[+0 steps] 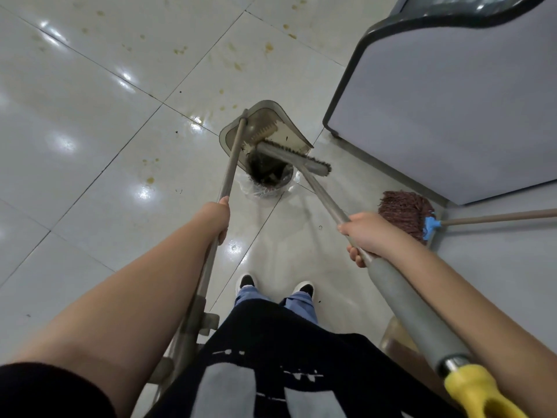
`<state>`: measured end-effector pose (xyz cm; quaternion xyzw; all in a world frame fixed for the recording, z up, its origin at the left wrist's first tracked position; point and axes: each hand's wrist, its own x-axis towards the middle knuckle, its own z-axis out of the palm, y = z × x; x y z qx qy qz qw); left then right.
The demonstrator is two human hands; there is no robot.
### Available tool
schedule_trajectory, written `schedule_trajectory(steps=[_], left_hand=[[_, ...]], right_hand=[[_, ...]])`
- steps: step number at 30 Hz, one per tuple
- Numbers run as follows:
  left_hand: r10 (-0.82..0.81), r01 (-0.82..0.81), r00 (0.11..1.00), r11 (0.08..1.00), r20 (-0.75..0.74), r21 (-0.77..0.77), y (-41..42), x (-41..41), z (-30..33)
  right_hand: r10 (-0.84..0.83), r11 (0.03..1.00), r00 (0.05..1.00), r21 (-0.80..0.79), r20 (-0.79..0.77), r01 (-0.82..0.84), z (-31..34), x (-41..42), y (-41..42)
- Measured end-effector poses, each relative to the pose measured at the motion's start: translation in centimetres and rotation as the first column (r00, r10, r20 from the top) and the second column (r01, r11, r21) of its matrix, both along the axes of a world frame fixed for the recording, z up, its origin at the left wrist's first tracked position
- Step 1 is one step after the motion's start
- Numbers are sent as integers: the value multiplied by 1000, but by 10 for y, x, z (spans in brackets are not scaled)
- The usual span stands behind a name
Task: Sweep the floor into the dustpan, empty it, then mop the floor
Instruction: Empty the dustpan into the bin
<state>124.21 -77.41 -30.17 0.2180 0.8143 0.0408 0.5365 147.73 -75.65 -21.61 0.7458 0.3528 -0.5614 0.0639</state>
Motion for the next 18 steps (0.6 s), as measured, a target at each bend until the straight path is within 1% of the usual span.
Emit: schedule_trajectory(steps=[2, 3, 5, 7, 10, 12, 14, 16, 18], left_hand=[[77, -77, 997, 997, -2, 8, 2, -3, 0], [97, -97, 995, 995, -9, -4, 1, -4, 0], [101, -101, 995, 995, -11, 15, 0, -8, 1], [95, -95, 995, 994, -9, 57, -3, -13, 2], [134, -135, 991, 988, 8, 80, -10, -22, 8], [149, -153, 987, 985, 51, 81, -11, -28, 16], [188, -196, 976, 979, 114, 64, -10, -33, 25], [253, -265, 948, 963, 194, 42, -8, -41, 33], [326, -342, 898, 940, 296, -1, -7, -50, 41]], right_hand=[[35, 999, 999, -38, 5, -35, 1, 9, -2], [22, 998, 1000, -63, -8, -22, 3, 15, -6], [-83, 989, 995, -123, -47, 77, 7, 28, -18], [-218, 961, 973, -193, -78, 200, 9, 43, -32], [-404, 878, 909, -321, -103, 354, 11, 60, -46], [-483, 839, 868, -344, -113, 422, 15, 68, -51], [-519, 826, 846, -328, -125, 458, 19, 75, -56], [-560, 806, 816, -321, -143, 497, 26, 84, -60], [-628, 763, 757, -333, -181, 553, 34, 94, -64]])
